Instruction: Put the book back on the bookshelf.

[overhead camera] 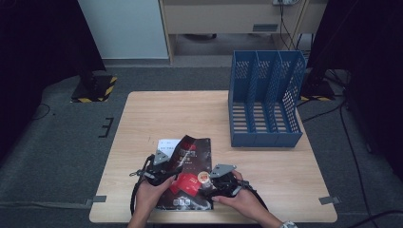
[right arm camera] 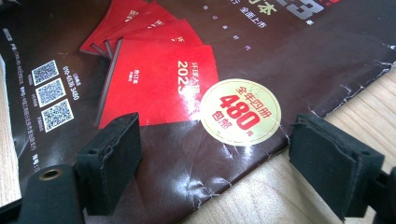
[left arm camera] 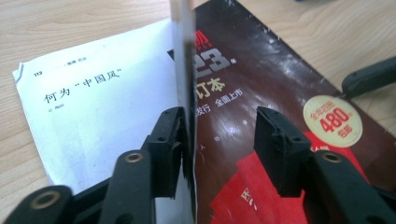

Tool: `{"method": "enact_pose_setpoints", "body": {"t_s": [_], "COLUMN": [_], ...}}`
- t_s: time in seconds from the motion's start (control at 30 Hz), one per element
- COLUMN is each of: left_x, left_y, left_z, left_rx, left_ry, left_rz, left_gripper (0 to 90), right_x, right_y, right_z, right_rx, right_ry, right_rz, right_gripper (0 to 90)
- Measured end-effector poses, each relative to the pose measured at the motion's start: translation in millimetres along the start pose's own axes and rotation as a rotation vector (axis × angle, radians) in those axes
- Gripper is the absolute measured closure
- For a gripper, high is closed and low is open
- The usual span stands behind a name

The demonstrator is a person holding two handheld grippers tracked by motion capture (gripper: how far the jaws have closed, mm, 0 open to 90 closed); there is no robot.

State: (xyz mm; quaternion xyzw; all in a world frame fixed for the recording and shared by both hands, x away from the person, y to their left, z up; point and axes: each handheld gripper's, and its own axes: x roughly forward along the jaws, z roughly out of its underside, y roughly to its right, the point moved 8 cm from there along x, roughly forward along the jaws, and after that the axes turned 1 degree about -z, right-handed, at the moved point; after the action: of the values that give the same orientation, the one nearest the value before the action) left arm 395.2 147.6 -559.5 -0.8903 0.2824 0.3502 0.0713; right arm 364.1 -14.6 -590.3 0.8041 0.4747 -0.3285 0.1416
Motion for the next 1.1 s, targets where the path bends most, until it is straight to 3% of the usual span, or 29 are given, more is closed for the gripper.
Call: {"method": "enact_pose_setpoints", "body": {"t_s": [0.1, 0.2, 0.43, 0.53, 0.6, 0.67, 0.77, 0.9, 1.1], "left_x": [-0.1, 1.5, 8.6, 11.8, 11.6, 11.2, 12.3, 8.7, -2.7], "left_y": [-1.5, -4.4, -12.3, -12.5, -13.3, -15.9, -16.9, -14.3, -12.0], "left_z": [0.4, -0.4, 0.1, 2.5, 2.9, 3.6, 2.1, -1.0, -7.0], "left_rx": [-0.008, -0.041, -0.068, -0.052, -0.051, -0.062, -0.089, -0.062, -0.067], "left_ry": [-0.003, 0.009, 0.008, -0.010, -0.013, -0.011, 0.015, 0.042, 0.089], "left_rz": [-0.018, -0.021, -0.039, -0.062, -0.081, -0.123, -0.152, -0.167, -0.154], "left_gripper": [57.0, 60.4, 53.0, 58.9, 68.1, 77.3, 87.6, 89.4, 89.4], "right_x": [-0.2, -0.4, -0.4, -0.4, -0.4, -0.5, -0.6, -1.2, -2.2], "right_y": [-0.1, -0.1, -0.3, -0.2, -0.2, -0.2, -0.2, 0.3, 4.5], "right_z": [0.2, 0.3, 0.4, 0.4, 0.4, 0.4, 0.5, 0.7, 0.3], "right_rx": [-0.001, -0.003, -0.003, -0.003, -0.003, -0.003, -0.001, 0.003, 0.040], "right_ry": [-0.001, 0.000, -0.001, -0.001, -0.001, -0.001, -0.001, 0.002, -0.002], "right_rz": [-0.001, -0.001, 0.000, 0.000, -0.001, -0.001, -0.001, -0.009, -0.031], "right_gripper": [17.3, 17.4, 17.4, 17.4, 17.4, 17.4, 17.3, 15.4, 9.9]}}
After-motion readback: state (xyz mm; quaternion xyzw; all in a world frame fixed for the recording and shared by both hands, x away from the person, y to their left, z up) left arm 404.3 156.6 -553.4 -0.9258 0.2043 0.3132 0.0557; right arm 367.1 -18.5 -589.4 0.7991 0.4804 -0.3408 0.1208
